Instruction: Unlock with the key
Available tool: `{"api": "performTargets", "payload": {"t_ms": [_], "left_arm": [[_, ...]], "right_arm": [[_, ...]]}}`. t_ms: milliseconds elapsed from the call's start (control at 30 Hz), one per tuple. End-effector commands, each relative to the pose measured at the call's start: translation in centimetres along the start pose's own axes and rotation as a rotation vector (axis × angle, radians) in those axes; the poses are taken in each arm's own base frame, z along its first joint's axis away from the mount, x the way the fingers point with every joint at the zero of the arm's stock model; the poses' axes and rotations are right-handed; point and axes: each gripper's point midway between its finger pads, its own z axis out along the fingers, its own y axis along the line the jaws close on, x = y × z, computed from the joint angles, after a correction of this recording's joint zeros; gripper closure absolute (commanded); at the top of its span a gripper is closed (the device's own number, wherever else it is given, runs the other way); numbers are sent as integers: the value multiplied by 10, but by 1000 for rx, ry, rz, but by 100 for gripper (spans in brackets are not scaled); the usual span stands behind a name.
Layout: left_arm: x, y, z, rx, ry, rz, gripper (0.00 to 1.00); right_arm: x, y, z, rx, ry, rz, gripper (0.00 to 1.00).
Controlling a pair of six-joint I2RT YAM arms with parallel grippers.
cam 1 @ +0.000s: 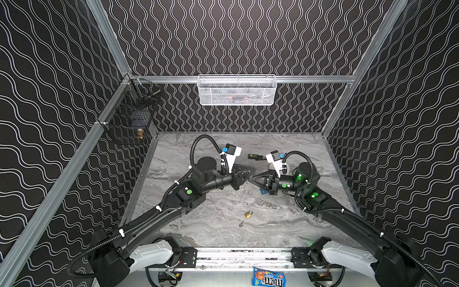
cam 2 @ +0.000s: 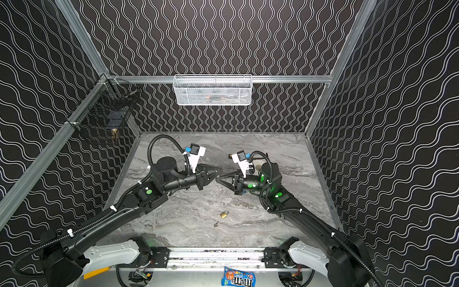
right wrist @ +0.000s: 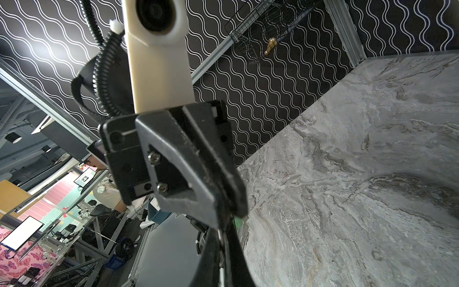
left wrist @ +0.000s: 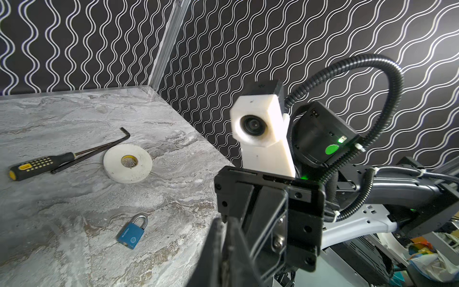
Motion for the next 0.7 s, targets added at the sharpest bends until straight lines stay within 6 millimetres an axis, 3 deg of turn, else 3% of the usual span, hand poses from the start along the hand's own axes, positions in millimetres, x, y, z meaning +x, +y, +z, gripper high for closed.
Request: {"api": "performTargets", "payload": {"t_ms": [0, 167, 367, 500, 667], "left_arm": [[-12, -3, -4, -10, -33, 25, 58], [-16, 2, -8, -58, -48, 25, 47], [-6, 27, -7, -177, -14, 8, 43], [8, 50, -2, -281, 51, 3, 40], [42, 73, 18, -341, 194, 12, 36]], "right_arm": [[0, 0, -4, 8, -6, -7, 100], [7, -9, -15, 51, -3, 38, 100], [19, -29, -36, 166, 3, 113, 100], [30, -50, -56, 272, 0, 195, 100], [55, -77, -77, 418, 27, 328, 100]]}}
